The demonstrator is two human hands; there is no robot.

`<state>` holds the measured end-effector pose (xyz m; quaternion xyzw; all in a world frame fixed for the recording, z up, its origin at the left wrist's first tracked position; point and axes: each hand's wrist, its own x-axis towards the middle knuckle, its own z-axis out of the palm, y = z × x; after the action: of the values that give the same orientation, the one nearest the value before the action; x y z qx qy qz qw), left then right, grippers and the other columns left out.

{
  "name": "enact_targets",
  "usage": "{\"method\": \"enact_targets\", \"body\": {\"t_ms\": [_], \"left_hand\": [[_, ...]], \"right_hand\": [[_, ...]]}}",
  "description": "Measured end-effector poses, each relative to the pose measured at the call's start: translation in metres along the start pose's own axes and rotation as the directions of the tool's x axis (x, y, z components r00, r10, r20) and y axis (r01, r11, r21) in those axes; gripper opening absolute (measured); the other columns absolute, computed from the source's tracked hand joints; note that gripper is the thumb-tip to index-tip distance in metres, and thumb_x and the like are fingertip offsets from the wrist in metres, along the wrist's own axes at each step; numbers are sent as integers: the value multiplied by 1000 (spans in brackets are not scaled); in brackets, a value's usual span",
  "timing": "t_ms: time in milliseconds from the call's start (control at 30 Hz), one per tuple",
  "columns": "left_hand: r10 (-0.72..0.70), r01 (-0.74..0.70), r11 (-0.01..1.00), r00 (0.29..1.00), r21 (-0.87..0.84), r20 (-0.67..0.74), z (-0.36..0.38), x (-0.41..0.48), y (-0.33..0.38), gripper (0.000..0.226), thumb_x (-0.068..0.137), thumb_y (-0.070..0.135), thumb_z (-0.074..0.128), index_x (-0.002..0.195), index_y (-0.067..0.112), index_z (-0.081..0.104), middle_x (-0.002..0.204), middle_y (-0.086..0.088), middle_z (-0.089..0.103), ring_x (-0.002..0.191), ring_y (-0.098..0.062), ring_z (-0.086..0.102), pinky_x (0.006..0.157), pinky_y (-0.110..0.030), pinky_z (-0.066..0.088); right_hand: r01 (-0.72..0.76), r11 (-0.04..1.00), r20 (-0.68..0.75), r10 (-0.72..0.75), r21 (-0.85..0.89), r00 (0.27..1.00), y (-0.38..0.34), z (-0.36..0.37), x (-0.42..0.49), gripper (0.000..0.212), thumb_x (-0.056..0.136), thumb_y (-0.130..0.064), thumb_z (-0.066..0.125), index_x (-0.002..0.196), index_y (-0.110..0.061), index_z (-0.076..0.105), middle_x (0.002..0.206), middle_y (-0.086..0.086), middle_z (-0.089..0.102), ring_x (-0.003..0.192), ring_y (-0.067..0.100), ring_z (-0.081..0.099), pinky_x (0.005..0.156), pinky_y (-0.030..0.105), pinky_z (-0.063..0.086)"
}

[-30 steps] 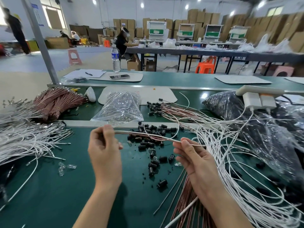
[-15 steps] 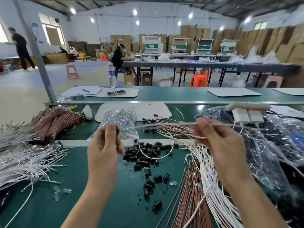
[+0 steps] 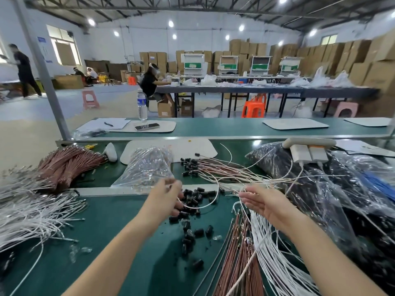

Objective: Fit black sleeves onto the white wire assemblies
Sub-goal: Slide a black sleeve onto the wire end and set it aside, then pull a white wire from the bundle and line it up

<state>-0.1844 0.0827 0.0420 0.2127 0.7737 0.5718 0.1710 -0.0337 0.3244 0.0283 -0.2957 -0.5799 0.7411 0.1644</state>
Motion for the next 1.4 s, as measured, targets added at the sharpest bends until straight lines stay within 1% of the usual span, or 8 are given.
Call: {"method": "enact_targets", "body": {"t_ms": [167, 367, 533, 700, 800, 900, 1267, 1400], "left_hand": [[48, -142, 903, 971, 406, 234, 13, -53, -21, 18, 102, 38, 50, 95, 28, 63, 83, 7, 70, 59, 0, 59, 56, -19, 49], [-21, -357, 519, 903, 777, 429, 56, -98, 0, 32, 101, 49, 48, 106, 21, 61, 104, 1, 67, 87, -20, 66, 81, -35, 55], [-141, -321, 388, 906, 864, 399, 90, -114, 4, 22, 100, 19, 56, 118, 5, 56, 122, -15, 62, 111, -36, 61, 77, -37, 40], [-190, -209, 513, 918, 833, 347, 100, -118, 4, 9, 96, 2, 49, 98, 7, 56, 111, -16, 63, 106, -36, 64, 77, -38, 47], [-201, -96, 712, 921, 696, 333, 90, -110, -4, 17, 102, 14, 49, 103, 5, 63, 97, -11, 69, 73, -22, 73, 68, -33, 61], [-165, -47, 833, 930, 552, 329, 77, -103, -11, 16, 104, 22, 52, 97, 14, 64, 93, -1, 68, 45, -5, 63, 50, -20, 54], [-112, -2, 945, 939, 328, 326, 58, -98, -9, 12, 101, 25, 57, 92, 20, 64, 79, -4, 67, 64, -14, 61, 55, -21, 54], [16, -32, 991, 991, 128, 131, 39, -93, -2, 13, 101, 25, 59, 102, 14, 67, 84, -3, 71, 57, -7, 61, 58, -22, 56]], "right_hand": [[80, 983, -91, -96, -166, 991, 26, 12, -23, 18, 106, -12, 48, 112, -11, 65, 92, 9, 79, 82, 22, 72, 71, 29, 61], [259, 852, -53, -316, -455, 947, 42, 39, -45, 23, 105, -14, 47, 118, -19, 65, 90, -5, 75, 80, 11, 70, 69, 27, 59], [324, 767, -12, -396, -554, 918, 53, 52, -60, 23, 105, -19, 47, 117, -32, 62, 93, -15, 73, 89, 37, 67, 74, 42, 58], [334, 766, -81, -447, -549, 891, 61, 48, -69, 25, 106, -19, 45, 120, -29, 62, 98, -14, 71, 76, 28, 69, 62, 35, 56], [372, 786, -141, -495, -494, 857, 63, 42, -74, 27, 105, -12, 46, 120, -28, 61, 101, -9, 71, 41, 6, 46, 42, 20, 38], [394, 776, -186, -536, -492, 824, 62, 35, -81, 31, 103, -8, 47, 120, -32, 59, 101, -11, 68, 38, 2, 42, 38, 16, 34], [381, 786, -230, -536, -486, 812, 66, 37, -83, 33, 103, -9, 47, 124, -33, 56, 107, -11, 63, 54, 2, 50, 47, 19, 40], [383, 766, -190, -538, -516, 821, 67, 40, -82, 31, 103, -10, 48, 128, -27, 56, 107, -10, 63, 46, -3, 49, 44, 17, 40]]}}
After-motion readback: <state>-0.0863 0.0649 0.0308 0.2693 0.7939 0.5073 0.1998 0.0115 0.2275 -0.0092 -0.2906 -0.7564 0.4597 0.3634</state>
